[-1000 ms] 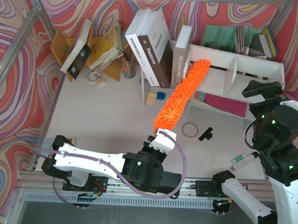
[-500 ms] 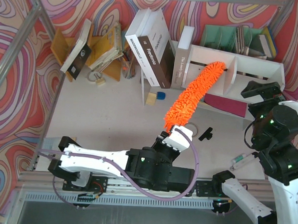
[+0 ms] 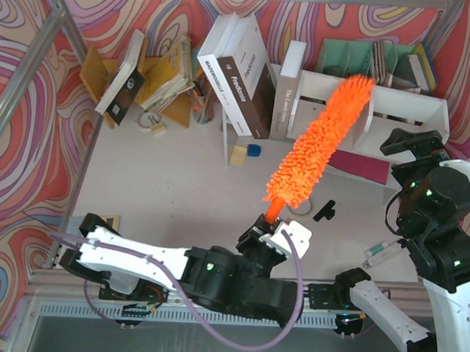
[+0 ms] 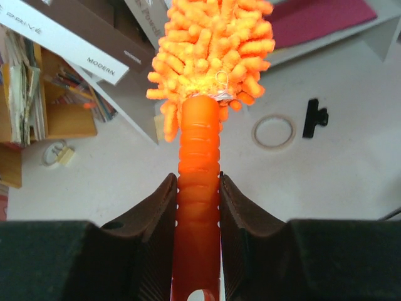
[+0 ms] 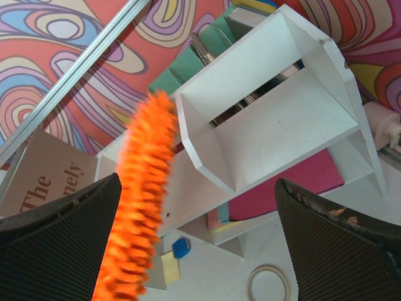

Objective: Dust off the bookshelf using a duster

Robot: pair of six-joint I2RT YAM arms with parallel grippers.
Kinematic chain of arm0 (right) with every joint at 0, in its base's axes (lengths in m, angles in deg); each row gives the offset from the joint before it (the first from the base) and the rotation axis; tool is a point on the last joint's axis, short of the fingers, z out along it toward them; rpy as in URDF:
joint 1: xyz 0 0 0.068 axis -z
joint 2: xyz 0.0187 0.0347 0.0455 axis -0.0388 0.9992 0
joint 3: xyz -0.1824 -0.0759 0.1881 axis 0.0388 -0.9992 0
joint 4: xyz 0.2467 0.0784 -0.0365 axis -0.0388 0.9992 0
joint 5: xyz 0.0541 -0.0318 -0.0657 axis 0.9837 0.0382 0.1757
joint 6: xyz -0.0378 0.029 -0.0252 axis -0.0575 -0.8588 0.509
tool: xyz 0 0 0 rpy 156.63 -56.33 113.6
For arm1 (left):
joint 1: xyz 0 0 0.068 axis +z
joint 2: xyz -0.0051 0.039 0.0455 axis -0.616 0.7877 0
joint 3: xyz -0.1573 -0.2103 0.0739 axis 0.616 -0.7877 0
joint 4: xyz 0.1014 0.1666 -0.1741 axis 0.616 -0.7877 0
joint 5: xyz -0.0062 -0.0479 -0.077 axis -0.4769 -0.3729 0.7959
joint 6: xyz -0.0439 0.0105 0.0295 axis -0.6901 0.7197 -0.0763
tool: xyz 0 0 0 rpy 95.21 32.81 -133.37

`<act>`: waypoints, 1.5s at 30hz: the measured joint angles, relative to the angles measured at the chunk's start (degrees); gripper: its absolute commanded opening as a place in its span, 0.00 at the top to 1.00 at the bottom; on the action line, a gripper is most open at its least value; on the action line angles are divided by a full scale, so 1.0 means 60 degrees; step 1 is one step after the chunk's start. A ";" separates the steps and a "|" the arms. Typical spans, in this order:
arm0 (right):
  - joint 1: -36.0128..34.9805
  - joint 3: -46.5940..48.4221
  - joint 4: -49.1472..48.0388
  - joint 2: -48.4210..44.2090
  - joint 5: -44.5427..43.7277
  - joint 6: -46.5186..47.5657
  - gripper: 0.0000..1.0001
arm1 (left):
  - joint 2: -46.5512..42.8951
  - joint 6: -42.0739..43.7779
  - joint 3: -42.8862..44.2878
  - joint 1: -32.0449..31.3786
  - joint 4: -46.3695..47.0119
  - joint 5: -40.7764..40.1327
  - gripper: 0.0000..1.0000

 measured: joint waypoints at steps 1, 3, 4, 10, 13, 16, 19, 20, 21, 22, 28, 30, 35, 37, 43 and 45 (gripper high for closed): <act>0.0000 -0.0022 0.0004 0.0000 0.0000 0.0000 0.01 | -0.0331 0.0790 -0.0565 -0.0109 0.1122 -0.0164 1.00; 0.0000 -0.0047 0.0004 0.0000 0.0000 0.0000 0.01 | -0.0918 0.2688 -0.1596 -0.0324 0.3759 -0.0648 1.00; 0.0000 -0.0058 0.0004 0.0000 0.0000 0.0000 0.01 | -0.1115 0.3676 -0.1967 -0.0393 0.5071 -0.0907 1.00; 0.0000 -0.0058 0.0004 0.0000 -0.0004 0.0004 0.01 | -0.1348 0.6754 -0.2568 -0.0430 0.9216 -0.1763 1.00; 0.0000 -0.0058 0.0004 0.0000 -0.0004 0.0004 0.01 | -0.1348 0.6725 -0.2568 -0.0430 0.9238 -0.1963 1.00; 0.0000 -0.0058 0.0004 0.0000 -0.0004 0.0004 0.01 | -0.1344 0.5034 -0.2222 -0.0346 0.7453 -0.1730 1.00; 0.0000 -0.0058 0.0004 0.0000 0.0000 0.0000 0.01 | -0.1158 0.1800 -0.0892 0.0273 0.3971 -0.0408 1.00; 0.0000 -0.0058 0.0004 0.0000 0.0000 0.0000 0.01 | -0.1115 0.0984 -0.0608 0.0521 0.3140 -0.0113 1.00; 0.0000 -0.0058 0.0004 0.0000 -0.0004 0.0000 0.01 | -0.1086 0.0146 -0.0430 0.0765 0.2233 0.0157 1.00; 0.0000 -0.0058 0.0004 0.0000 -0.0004 0.0000 0.01 | -0.1071 -0.0466 -0.0412 0.0903 0.1563 0.0346 1.00; 0.0000 -0.0058 0.0004 0.0000 -0.0004 0.0000 0.01 | -0.0823 -0.2222 -0.0681 0.0918 -0.0215 0.0987 1.00; 0.0000 -0.0058 0.0004 0.0000 -0.0004 0.0000 0.01 | -0.0790 -0.2463 -0.0681 0.0969 -0.0404 0.1126 1.00; 0.0000 -0.0058 0.0004 0.0000 -0.0004 0.0000 0.01 | -0.0729 -0.2940 -0.0648 0.1035 -0.0947 0.1319 1.00; 0.0000 -0.0058 0.0004 0.0000 0.0000 -0.0004 0.01 | -0.0645 -0.2809 -0.0612 0.1038 -0.0914 0.1395 1.00; 0.0000 -0.0066 0.0004 0.0004 0.0000 -0.0029 0.01 | -0.0510 -0.1013 -0.0597 0.1009 0.0601 0.1661 1.00; 0.0000 -0.0066 0.0004 0.0004 0.0000 -0.0029 0.01 | -0.0397 -0.0277 -0.0470 0.0943 0.1228 0.1774 1.00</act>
